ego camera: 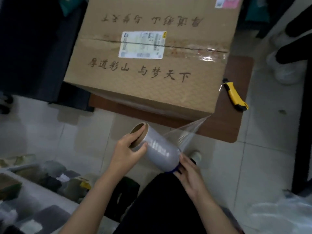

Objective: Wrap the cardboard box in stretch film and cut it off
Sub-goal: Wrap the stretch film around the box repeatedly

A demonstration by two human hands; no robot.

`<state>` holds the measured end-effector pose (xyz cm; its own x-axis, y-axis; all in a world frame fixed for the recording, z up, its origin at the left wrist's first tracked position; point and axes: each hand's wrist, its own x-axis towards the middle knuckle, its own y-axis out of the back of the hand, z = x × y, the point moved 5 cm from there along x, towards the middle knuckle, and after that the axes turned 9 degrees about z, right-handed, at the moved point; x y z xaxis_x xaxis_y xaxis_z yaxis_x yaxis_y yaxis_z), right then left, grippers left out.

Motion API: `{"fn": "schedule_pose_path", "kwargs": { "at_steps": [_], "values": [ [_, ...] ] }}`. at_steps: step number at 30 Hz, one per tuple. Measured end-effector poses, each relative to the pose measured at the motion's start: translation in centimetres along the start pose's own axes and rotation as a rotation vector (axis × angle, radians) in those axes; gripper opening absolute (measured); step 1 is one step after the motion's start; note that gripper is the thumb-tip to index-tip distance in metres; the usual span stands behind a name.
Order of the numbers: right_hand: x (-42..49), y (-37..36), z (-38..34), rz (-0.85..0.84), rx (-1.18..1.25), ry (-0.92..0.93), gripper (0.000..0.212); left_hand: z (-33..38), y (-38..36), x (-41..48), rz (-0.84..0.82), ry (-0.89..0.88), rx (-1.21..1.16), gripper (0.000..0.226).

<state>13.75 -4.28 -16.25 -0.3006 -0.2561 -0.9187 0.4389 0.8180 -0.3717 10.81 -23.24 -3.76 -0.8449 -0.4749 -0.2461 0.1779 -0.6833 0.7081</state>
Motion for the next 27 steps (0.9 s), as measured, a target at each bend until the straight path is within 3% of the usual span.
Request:
{"fn": "schedule_pose_path", "kwargs": {
  "at_steps": [4, 11, 20, 23, 27],
  "values": [
    [0.5, -0.3, 1.4, 0.027, 0.074, 0.052, 0.034, -1.0, 0.0, 1.1, -0.061, -0.017, 0.018, 0.042],
    [1.6, -2.7, 3.8, 0.060, 0.225, 0.151, 0.035, -1.9, 0.7, 4.3, -0.226, -0.098, -0.028, 0.048],
    [2.9, -9.5, 9.6, 0.154, 0.529, 0.315, 0.039, -3.6, 4.3, 10.4, -0.398, -0.385, 0.128, 0.043],
    [3.1, -11.3, 12.3, 0.202, 0.558, 0.344, 0.040, -5.1, 6.0, 11.1, -0.490, -0.411, 0.159, 0.040],
    [3.1, -13.1, 15.4, 0.236, 0.607, 0.375, 0.038, -6.8, 8.6, 11.0, -0.497, -0.402, 0.143, 0.043]
  ]
}}
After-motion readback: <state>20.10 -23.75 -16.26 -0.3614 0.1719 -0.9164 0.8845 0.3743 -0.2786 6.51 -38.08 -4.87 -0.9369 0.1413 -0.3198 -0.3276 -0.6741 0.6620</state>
